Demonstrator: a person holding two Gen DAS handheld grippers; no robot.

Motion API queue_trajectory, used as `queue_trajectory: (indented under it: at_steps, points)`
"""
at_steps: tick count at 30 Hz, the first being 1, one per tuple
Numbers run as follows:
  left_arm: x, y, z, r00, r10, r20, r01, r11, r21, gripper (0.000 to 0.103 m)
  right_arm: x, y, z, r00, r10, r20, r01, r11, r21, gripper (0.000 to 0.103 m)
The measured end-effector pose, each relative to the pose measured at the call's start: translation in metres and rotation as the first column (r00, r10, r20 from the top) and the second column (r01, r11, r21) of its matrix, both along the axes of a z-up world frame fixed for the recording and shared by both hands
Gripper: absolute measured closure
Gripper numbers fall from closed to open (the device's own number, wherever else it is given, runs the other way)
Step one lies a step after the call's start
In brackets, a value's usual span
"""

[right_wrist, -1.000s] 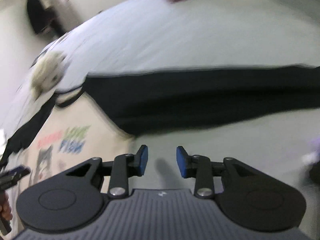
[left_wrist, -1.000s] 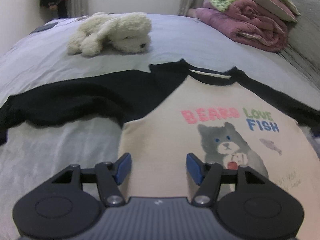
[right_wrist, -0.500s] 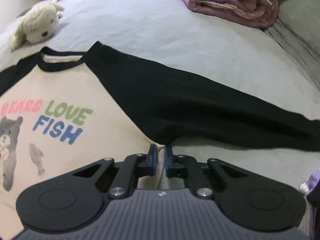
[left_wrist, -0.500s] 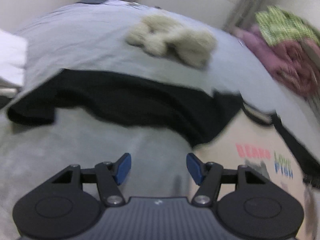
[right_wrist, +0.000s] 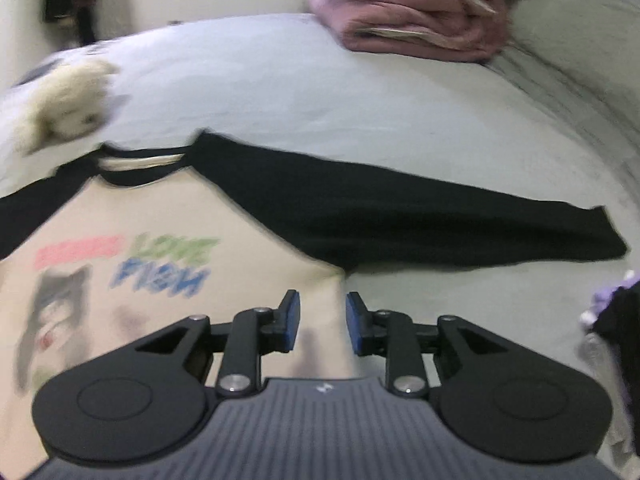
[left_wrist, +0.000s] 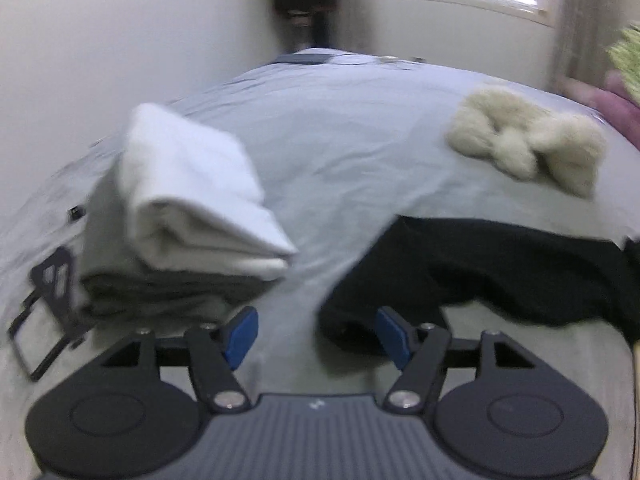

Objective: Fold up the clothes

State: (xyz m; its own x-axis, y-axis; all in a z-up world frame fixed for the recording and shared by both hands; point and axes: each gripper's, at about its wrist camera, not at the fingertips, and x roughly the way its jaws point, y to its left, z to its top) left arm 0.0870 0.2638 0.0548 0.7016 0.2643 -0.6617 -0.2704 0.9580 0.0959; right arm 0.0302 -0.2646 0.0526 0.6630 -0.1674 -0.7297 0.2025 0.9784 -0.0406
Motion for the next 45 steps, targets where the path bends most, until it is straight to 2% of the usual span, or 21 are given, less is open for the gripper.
queue_trajectory:
  at_steps: [3, 5, 7, 9, 10, 11, 12, 14, 16, 17, 18, 20, 23, 28, 29, 31, 35, 38, 42, 45]
  points:
    - [0.006, -0.024, -0.008, 0.991, -0.136, -0.007, 0.136, 0.989, 0.060, 0.029, -0.011, 0.012, -0.007, 0.997, 0.063, 0.038, -0.062, 0.998, -0.015, 0.069]
    - [0.011, -0.047, -0.014, 0.975, -0.218, -0.033, 0.221, 0.960, 0.172, 0.025, -0.012, 0.018, -0.015, 0.994, 0.104, 0.038, -0.103, 0.994, -0.031, 0.069]
    - [0.021, -0.061, -0.023, 0.971, -0.227, -0.080, 0.240, 0.935, 0.261, 0.024, -0.012, 0.020, -0.017, 0.990, 0.135, 0.034, -0.133, 0.989, -0.059, 0.069]
    - [0.032, -0.063, -0.031, 0.977, -0.182, -0.110, 0.208, 0.932, 0.296, 0.024, -0.014, 0.020, -0.012, 0.987, 0.153, 0.052, -0.149, 0.986, -0.072, 0.069]
    - [0.038, -0.060, -0.032, 0.980, -0.163, -0.112, 0.189, 0.939, 0.289, 0.027, -0.016, 0.019, -0.009, 0.985, 0.161, 0.064, -0.156, 0.985, -0.077, 0.069]
    - [0.042, -0.056, -0.031, 0.983, -0.150, -0.110, 0.174, 0.948, 0.265, 0.047, -0.017, 0.019, -0.007, 0.983, 0.169, 0.075, -0.163, 0.983, -0.081, 0.069]
    - [0.046, -0.052, -0.029, 0.985, -0.137, -0.109, 0.160, 0.958, 0.240, 0.077, -0.018, 0.019, -0.005, 0.980, 0.179, 0.085, -0.172, 0.981, -0.086, 0.069]
    - [0.047, -0.039, -0.019, 0.992, -0.097, -0.077, 0.110, 0.973, 0.200, 0.093, -0.020, 0.019, -0.003, 0.976, 0.196, 0.100, -0.186, 0.978, -0.099, 0.069]
    - [0.039, -0.022, 0.000, 0.999, -0.048, 0.006, 0.046, 0.987, 0.153, 0.094, -0.023, 0.021, -0.003, 0.973, 0.206, 0.103, -0.192, 0.973, -0.126, 0.069]
    - [0.034, -0.009, 0.009, 0.999, -0.020, 0.051, 0.015, 0.995, 0.097, 0.094, -0.024, 0.021, -0.003, 0.972, 0.210, 0.104, -0.195, 0.972, -0.133, 0.069]
    - [0.029, 0.006, 0.016, 0.995, 0.012, 0.095, -0.014, 1.000, 0.017, 0.094, -0.024, 0.022, -0.002, 0.971, 0.214, 0.106, -0.199, 0.971, -0.133, 0.069]
    - [0.018, 0.036, 0.029, 0.982, 0.085, 0.167, -0.062, 0.989, -0.135, 0.094, -0.024, 0.023, -0.002, 0.968, 0.223, 0.112, -0.208, 0.970, -0.129, 0.069]
    - [0.018, 0.062, 0.031, 0.968, 0.163, 0.193, -0.116, 0.965, -0.235, 0.094, -0.024, 0.030, -0.003, 0.963, 0.245, 0.113, -0.232, 0.965, -0.118, 0.069]
    - [0.040, 0.094, 0.026, 0.951, 0.249, 0.182, -0.172, 0.918, -0.357, 0.094, -0.023, 0.045, -0.009, 0.953, 0.283, 0.111, -0.269, 0.955, -0.121, 0.069]
    - [0.046, 0.099, 0.026, 0.952, 0.250, 0.177, -0.172, 0.914, -0.368, 0.094, -0.024, 0.047, -0.009, 0.949, 0.293, 0.115, -0.278, 0.952, -0.126, 0.069]
    - [0.058, 0.104, 0.025, 0.955, 0.249, 0.162, -0.183, 0.923, -0.340, 0.094, -0.025, 0.051, -0.010, 0.943, 0.309, 0.122, -0.293, 0.946, -0.139, 0.069]
    - [0.072, 0.110, 0.019, 0.941, 0.297, 0.163, -0.243, 0.926, -0.289, 0.095, -0.023, 0.055, -0.015, 0.941, 0.322, 0.107, -0.306, 0.942, -0.137, 0.069]
    - [0.075, 0.100, 0.018, 0.946, 0.287, 0.149, -0.252, 0.943, -0.217, 0.095, -0.021, 0.061, -0.018, 0.937, 0.337, 0.095, -0.325, 0.938, -0.121, 0.069]
    - [0.058, 0.090, 0.045, 0.931, 0.306, 0.199, -0.281, 0.949, -0.146, 0.090, -0.026, 0.071, -0.018, 0.924, 0.368, 0.101, -0.353, 0.926, -0.135, 0.069]
    - [0.041, 0.084, 0.065, 0.921, 0.318, 0.225, -0.282, 0.943, -0.177, 0.085, -0.029, 0.075, -0.015, 0.913, 0.394, 0.106, -0.380, 0.916, -0.132, 0.069]
